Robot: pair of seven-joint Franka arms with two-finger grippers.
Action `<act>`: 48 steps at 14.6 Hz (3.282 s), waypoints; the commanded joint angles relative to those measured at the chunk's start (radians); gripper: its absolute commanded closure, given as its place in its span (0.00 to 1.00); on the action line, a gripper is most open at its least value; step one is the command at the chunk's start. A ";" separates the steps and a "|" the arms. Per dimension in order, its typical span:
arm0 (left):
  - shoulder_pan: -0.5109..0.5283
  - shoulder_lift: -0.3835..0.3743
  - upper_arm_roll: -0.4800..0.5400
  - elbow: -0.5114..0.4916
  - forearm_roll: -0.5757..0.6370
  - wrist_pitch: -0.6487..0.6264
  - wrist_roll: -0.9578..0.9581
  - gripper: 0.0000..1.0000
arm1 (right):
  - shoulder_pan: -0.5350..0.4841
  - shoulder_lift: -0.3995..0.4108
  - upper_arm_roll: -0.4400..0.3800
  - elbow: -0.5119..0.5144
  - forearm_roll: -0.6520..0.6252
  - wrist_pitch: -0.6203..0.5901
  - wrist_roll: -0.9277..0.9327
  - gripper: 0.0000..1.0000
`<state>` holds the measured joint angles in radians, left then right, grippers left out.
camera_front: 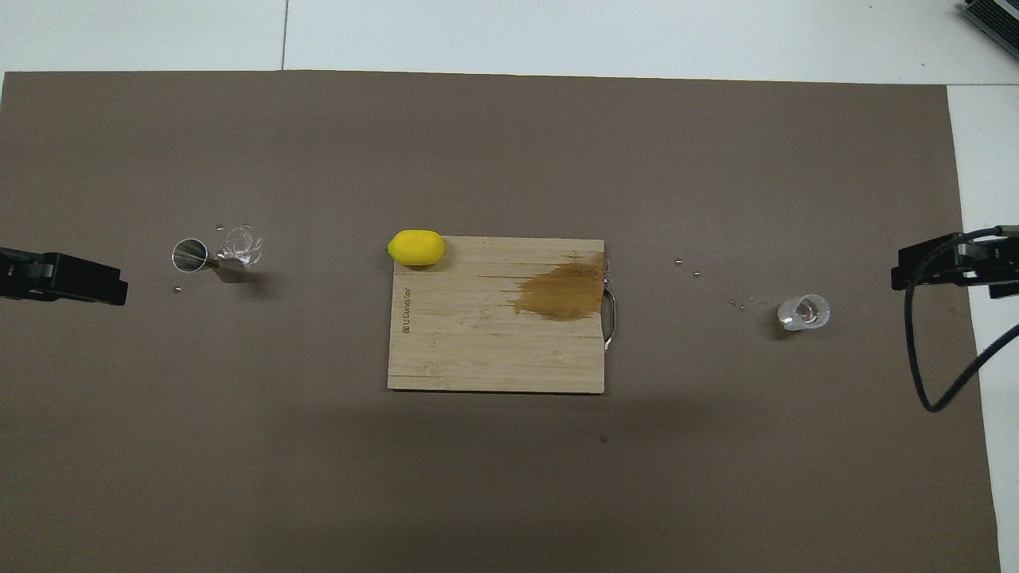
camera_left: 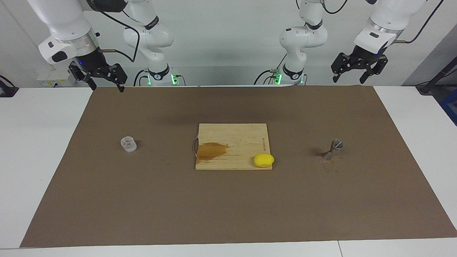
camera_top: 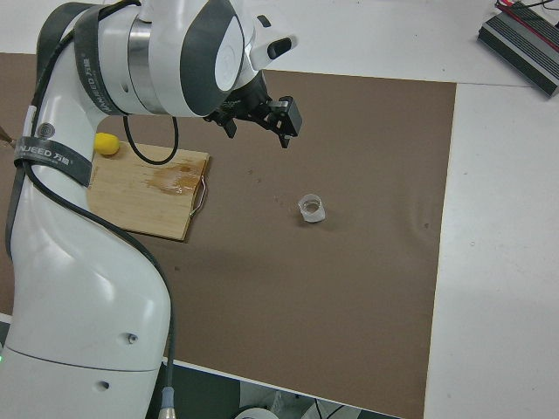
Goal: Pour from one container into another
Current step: 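Move the left gripper toward the small clear glass nearest it, then close the left gripper around the clear glass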
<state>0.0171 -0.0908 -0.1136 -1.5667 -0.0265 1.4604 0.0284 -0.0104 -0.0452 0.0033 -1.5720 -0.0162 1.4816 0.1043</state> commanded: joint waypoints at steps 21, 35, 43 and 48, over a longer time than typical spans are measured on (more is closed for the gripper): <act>0.000 0.200 0.254 -0.031 -0.419 -0.006 -0.374 0.00 | -0.011 -0.015 0.006 -0.013 0.009 -0.001 -0.025 0.00; 0.026 0.104 0.381 -0.673 -1.202 0.629 -1.070 0.00 | -0.011 -0.015 0.006 -0.013 0.009 -0.001 -0.025 0.00; 0.015 0.178 0.379 -0.711 -1.314 0.643 -1.082 0.00 | -0.011 -0.015 0.006 -0.013 0.009 -0.001 -0.025 0.00; 0.011 0.212 0.373 -0.699 -1.369 0.660 -1.078 0.07 | -0.011 -0.015 0.006 -0.013 0.009 -0.001 -0.025 0.00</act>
<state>0.0334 0.1155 0.2668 -2.2623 -1.3622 2.0920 -1.0465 -0.0104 -0.0452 0.0034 -1.5720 -0.0162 1.4816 0.1043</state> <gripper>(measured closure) 0.048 0.000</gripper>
